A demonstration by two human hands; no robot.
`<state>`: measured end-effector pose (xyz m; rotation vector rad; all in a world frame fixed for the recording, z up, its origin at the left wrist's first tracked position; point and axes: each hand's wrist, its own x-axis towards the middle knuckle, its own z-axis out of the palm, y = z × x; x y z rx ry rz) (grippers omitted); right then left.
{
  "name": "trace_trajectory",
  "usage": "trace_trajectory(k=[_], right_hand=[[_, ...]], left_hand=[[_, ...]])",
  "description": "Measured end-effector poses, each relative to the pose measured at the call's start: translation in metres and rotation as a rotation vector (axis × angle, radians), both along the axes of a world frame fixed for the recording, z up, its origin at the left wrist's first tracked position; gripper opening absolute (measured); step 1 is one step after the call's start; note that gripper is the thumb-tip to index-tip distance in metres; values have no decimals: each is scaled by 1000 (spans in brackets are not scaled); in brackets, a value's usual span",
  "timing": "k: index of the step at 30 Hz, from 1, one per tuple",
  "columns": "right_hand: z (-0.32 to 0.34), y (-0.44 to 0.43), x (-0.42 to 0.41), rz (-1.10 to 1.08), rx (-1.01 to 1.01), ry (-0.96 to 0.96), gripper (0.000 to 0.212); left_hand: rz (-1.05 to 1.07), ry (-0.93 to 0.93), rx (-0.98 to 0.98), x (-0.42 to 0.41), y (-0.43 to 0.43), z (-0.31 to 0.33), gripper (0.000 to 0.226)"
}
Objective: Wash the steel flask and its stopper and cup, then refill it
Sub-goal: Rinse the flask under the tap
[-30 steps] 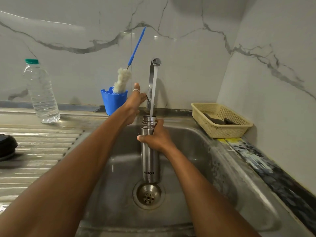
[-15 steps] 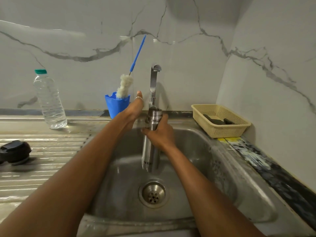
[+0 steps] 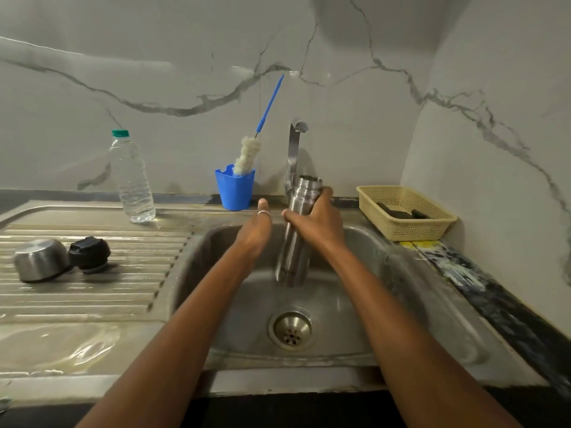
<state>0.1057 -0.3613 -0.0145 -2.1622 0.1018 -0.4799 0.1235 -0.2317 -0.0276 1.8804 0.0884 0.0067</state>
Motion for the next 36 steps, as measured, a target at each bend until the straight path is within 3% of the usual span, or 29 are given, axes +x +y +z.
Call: trace_trajectory(k=[4, 8, 12, 16, 20, 24, 28, 33, 36], right_hand=[[-21, 5, 1, 46, -43, 153, 81], [-1, 5, 12, -34, 27, -8, 83], [-27, 8, 7, 15, -77, 173, 85], [-8, 6, 12, -37, -11, -18, 73], [-28, 9, 5, -8, -101, 151, 81], [-7, 5, 9, -58, -61, -39, 76], [-29, 8, 3, 7, -121, 136, 86], [-5, 7, 8, -30, -16, -51, 76], [-30, 7, 1, 31, -120, 162, 80]], left_hand=[[3, 27, 32, -3, -1, -15, 75], [-16, 64, 52, 2, 7, -18, 75], [-31, 67, 85, 2, 7, -18, 77], [-63, 69, 67, 1, 7, -18, 76], [-57, 48, 83, -3, 4, -16, 75], [-58, 45, 65, -1, 9, -17, 75], [-64, 51, 70, -2, 7, -17, 76], [-78, 55, 33, -2, 12, -18, 78], [-98, 40, 49, -4, 10, -15, 75]])
